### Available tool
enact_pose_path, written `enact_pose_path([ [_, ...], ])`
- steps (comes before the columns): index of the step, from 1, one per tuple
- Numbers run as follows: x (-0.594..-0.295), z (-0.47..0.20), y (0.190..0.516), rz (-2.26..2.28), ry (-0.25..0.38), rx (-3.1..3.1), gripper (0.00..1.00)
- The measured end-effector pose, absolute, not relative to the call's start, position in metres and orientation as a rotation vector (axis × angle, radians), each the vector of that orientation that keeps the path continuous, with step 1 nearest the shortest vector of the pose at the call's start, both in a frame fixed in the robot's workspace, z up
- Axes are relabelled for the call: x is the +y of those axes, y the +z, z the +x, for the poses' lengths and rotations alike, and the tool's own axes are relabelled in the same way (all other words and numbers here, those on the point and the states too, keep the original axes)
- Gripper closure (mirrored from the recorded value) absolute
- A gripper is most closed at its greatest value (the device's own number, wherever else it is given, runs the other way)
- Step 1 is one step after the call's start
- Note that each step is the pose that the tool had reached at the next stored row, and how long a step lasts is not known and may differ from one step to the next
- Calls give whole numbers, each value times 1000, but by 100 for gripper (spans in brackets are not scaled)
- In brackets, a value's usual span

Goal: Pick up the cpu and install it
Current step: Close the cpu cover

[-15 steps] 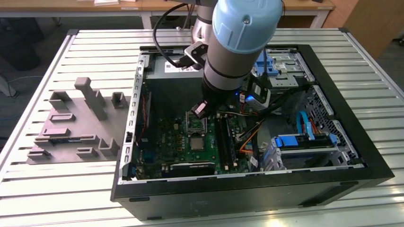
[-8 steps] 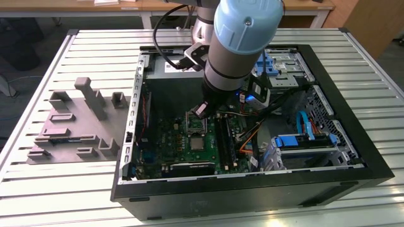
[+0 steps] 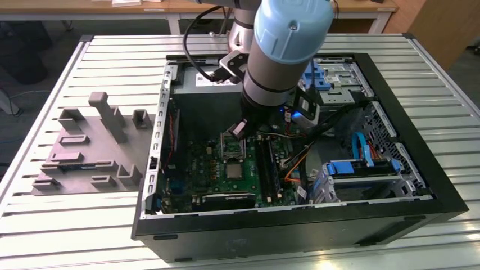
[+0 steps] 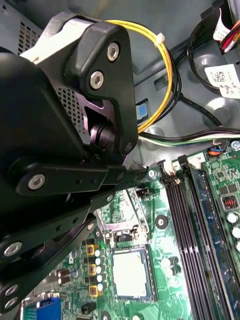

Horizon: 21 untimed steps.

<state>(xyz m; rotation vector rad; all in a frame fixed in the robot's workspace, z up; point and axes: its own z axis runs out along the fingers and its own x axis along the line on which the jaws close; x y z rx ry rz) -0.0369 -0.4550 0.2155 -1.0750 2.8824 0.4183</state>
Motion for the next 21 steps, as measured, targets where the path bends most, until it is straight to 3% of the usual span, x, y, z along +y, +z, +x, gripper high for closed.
enact_pose_path([
  [21,-445,-36,203,-1074,424,2880,89],
])
